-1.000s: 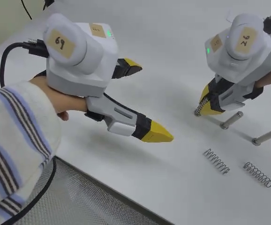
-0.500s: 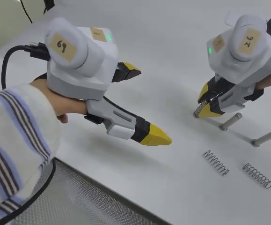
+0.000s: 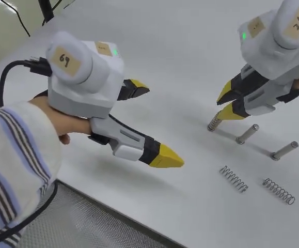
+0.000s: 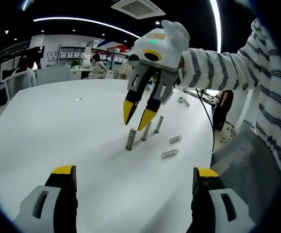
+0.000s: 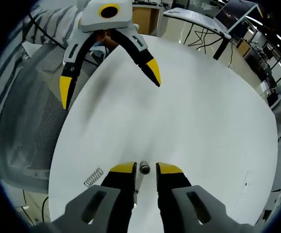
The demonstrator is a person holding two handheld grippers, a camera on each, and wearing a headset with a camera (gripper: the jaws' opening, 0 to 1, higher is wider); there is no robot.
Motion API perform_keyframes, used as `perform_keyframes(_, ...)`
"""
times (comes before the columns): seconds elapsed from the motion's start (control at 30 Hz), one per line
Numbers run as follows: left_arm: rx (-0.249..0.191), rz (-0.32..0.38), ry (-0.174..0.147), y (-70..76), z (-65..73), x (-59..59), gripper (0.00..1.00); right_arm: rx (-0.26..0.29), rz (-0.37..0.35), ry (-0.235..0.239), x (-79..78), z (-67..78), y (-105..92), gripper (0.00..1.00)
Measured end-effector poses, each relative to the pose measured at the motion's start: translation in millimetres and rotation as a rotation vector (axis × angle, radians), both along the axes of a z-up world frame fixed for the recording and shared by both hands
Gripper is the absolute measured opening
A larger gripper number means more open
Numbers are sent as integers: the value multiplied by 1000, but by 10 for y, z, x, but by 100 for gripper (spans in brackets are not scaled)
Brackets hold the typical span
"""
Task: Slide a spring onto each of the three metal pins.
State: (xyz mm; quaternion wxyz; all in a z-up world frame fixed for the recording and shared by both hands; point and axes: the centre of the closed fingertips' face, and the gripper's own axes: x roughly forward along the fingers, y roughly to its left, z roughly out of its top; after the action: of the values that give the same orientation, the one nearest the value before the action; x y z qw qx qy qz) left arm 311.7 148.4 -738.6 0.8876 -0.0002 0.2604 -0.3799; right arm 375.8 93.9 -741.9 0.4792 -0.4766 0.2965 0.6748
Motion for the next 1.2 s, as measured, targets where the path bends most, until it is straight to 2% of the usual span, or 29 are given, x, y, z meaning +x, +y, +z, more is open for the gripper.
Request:
perform_keyframes(0.17,-4,-4,-1,-12,12,-27,98,78,-52,12,-95,259,-13,15)
perform_keyframes(0.27,-2,-7,-3,-13,14,-34,98,113,-91,16,-108,366,-32,17)
perform_keyframes(0.47,-27,5,0,0,55,-43,98,204,-194,61,-174,565,-165,23)
perform_keyframes(0.73,-29,20,-5,34,92,-34,98,282,-306,77,-246,749,-438,25)
perform_keyframes(0.83,-27,23,-5,51,102,-38,98,350,-372,98,-281,864,-506,26)
perform_keyframes(1.0,-18,15,-4,57,111,-54,98,415,-432,103,-331,979,-626,28)
perform_keyframes(1.07,-17,15,-3,60,117,-56,98,446,-458,107,-350,1019,-663,29)
perform_keyframes(1.2,-16,15,-1,69,122,-58,98,472,-499,105,-337,1033,-755,29)
